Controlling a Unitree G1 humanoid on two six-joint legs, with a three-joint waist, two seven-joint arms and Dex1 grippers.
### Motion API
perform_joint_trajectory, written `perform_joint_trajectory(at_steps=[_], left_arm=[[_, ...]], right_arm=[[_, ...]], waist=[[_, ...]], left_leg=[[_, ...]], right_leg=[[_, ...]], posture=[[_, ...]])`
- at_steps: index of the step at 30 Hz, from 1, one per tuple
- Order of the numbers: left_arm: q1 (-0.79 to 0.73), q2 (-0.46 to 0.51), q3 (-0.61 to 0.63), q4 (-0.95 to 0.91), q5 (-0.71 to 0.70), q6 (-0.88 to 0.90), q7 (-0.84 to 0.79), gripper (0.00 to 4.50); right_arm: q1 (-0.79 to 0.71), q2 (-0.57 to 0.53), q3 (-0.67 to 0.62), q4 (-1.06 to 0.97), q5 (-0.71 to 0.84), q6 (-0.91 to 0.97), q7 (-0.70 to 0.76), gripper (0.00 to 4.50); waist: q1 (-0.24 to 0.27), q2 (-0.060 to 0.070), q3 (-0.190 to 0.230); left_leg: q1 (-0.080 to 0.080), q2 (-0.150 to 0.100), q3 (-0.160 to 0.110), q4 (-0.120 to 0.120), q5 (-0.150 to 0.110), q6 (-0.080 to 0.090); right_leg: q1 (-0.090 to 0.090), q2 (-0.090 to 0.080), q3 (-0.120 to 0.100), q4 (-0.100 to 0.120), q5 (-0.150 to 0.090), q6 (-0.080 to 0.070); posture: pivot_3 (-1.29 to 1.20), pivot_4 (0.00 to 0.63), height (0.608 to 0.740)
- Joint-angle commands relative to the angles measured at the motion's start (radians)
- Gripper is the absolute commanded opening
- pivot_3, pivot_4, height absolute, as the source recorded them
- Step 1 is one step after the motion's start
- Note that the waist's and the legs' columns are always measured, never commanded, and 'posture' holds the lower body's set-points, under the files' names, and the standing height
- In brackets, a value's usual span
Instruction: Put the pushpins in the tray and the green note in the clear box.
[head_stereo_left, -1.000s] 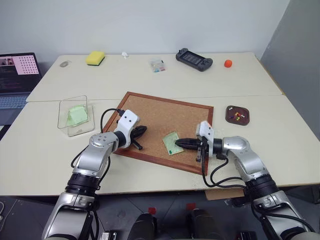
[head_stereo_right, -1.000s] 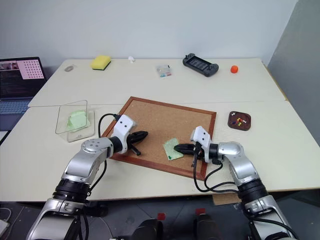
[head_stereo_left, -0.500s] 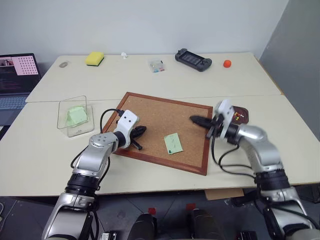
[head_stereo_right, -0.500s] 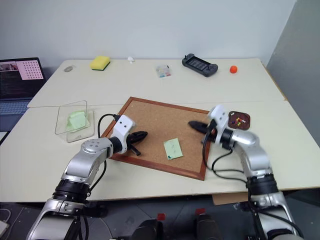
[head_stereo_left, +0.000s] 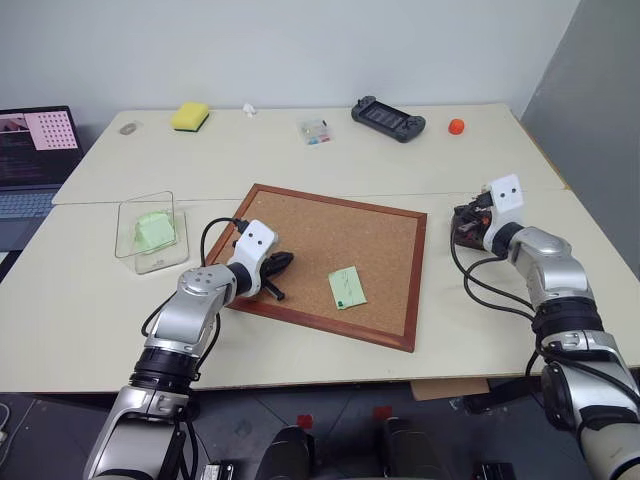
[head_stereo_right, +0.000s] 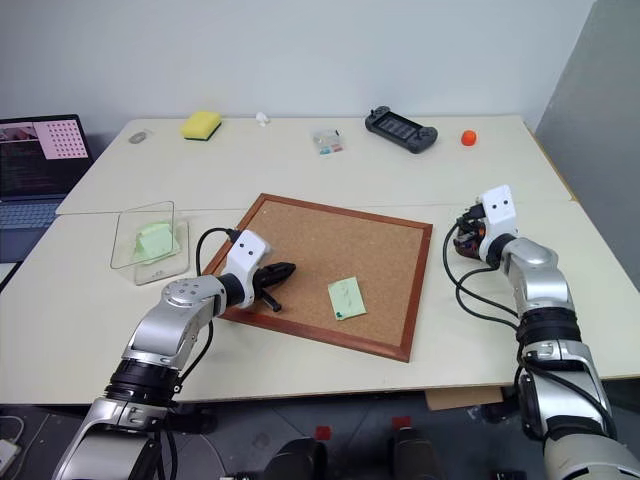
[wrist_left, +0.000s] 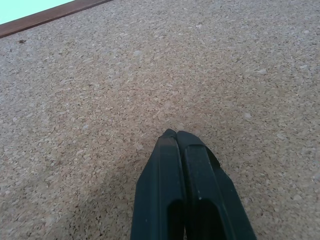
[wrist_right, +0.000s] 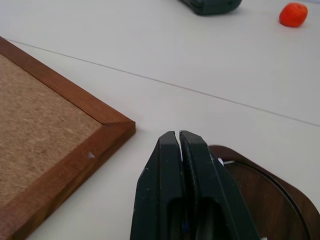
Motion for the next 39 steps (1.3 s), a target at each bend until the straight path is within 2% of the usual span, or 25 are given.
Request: perform_joint_trajectory(at_steps=[1, 12, 19, 29, 33, 34, 39], left_arm=[[0.042, 0.012, -0.020, 0.052, 0.039, 0.065, 0.015, 0.00], [0.046, 0.019, -0.014, 0.033, 0.039, 0.076, 0.016, 0.00], [0.044, 0.020, -0.014, 0.032, 0.038, 0.075, 0.014, 0.00], [0.040, 0.018, -0.015, 0.036, 0.039, 0.074, 0.015, 0.00], [0.038, 0.016, -0.017, 0.040, 0.039, 0.072, 0.014, 0.00], [0.037, 0.016, -0.017, 0.042, 0.039, 0.071, 0.014, 0.00], [0.036, 0.014, -0.019, 0.049, 0.039, 0.066, 0.012, 0.00]], right_arm=[[-0.041, -0.003, -0.019, 0.043, -0.012, -0.042, -0.038, 0.07], [-0.063, 0.000, -0.025, 0.152, -0.023, -0.117, -0.068, 0.07], [-0.071, 0.001, -0.020, 0.174, -0.031, -0.138, -0.068, 1.28], [-0.070, -0.007, -0.015, 0.172, -0.037, -0.159, -0.062, 3.35], [-0.033, -0.020, 0.004, 0.088, -0.028, -0.203, 0.027, 4.33], [-0.015, -0.021, 0.007, 0.045, -0.012, -0.202, 0.067, 4.46], [0.132, -0.038, 0.029, -0.301, 0.127, -0.099, 0.310, 4.46]], waist=[[0.000, 0.000, 0.000], [-0.007, 0.000, 0.000], [-0.010, 0.000, 0.000], [-0.012, 0.000, 0.000], [-0.013, 0.000, 0.000], [-0.013, 0.000, 0.000], [-0.012, 0.000, 0.000]], left_leg=[[0.000, 0.000, 0.000, 0.000, 0.000, 0.000], [0.000, 0.000, 0.000, -0.001, 0.000, 0.000], [0.000, 0.000, 0.000, -0.001, 0.000, 0.000], [0.000, 0.000, 0.000, -0.001, 0.000, 0.000], [0.000, 0.000, 0.000, -0.001, 0.000, 0.000], [0.000, 0.000, 0.000, -0.001, 0.000, 0.000], [0.000, 0.000, -0.001, -0.002, 0.000, 0.000]], right_leg=[[0.000, 0.000, 0.000, 0.000, 0.000, 0.000], [0.000, 0.000, 0.000, 0.000, 0.000, 0.000], [0.000, 0.000, 0.000, 0.000, 0.000, 0.000], [0.000, 0.000, 0.000, 0.000, 0.000, 0.000], [0.000, 0.000, 0.000, 0.000, 0.000, 0.000], [0.000, 0.000, 0.000, 0.000, 0.000, 0.000], [0.000, 0.000, -0.001, -0.001, -0.001, 0.001]], posture=[[0.00, 0.150, 0.740], [0.00, 0.150, 0.740], [0.00, 0.150, 0.740], [0.00, 0.150, 0.740], [0.00, 0.150, 0.740], [0.00, 0.150, 0.740], [0.00, 0.150, 0.740]])
